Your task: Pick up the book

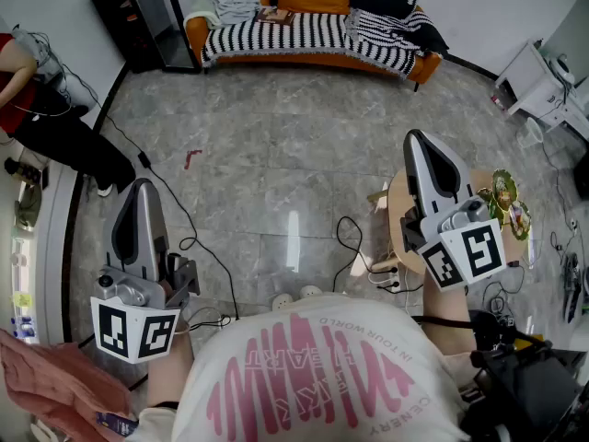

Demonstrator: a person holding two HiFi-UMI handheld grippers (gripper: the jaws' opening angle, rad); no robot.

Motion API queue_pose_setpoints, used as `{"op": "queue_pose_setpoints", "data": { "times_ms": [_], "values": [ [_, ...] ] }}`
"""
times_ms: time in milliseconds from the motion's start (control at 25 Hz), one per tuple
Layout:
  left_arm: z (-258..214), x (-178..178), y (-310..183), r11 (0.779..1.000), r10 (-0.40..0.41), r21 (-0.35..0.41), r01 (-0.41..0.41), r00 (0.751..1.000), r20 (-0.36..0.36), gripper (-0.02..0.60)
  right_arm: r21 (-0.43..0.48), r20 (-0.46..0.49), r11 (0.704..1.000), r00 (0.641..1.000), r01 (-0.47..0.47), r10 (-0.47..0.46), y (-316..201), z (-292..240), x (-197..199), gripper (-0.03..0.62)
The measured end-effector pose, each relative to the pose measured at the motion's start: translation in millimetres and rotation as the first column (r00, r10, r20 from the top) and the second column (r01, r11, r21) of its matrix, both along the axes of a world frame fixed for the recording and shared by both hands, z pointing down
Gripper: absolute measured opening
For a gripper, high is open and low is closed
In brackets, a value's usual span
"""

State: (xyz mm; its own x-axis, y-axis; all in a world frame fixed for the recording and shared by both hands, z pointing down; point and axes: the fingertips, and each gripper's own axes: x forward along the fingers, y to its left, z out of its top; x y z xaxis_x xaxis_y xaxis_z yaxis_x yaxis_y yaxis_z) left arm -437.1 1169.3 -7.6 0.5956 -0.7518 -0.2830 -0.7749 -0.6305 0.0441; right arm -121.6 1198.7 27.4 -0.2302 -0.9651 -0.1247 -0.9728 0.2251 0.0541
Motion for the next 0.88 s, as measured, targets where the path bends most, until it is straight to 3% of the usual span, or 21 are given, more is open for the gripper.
{"op": "queue_pose_setpoints", "data": {
  "times_ms": [480, 680, 880],
  "values": [
    [2, -17, -6, 1.000, -0.002, -0.018, 0.002, 1.000, -0.016, 0.006, -0.022, 0.013, 1.000, 1.000, -0.008, 0.008, -9, 3, -10, 0.006],
    [11, -20, -17, 0.999, 0.035, -0.025, -0.035, 0.999, 0.012, 0.006, -0.004, 0.033, 0.999, 0.999, -0.037, 0.037, -9, 9, -14, 0.006],
    [32, 2, -31, 0.994, 0.095, -0.057, -0.090, 0.992, 0.079, 0.006, -0.033, 0.020, 0.997, 0.998, -0.067, 0.067, -15, 27, -4, 0.006]
  ]
}}
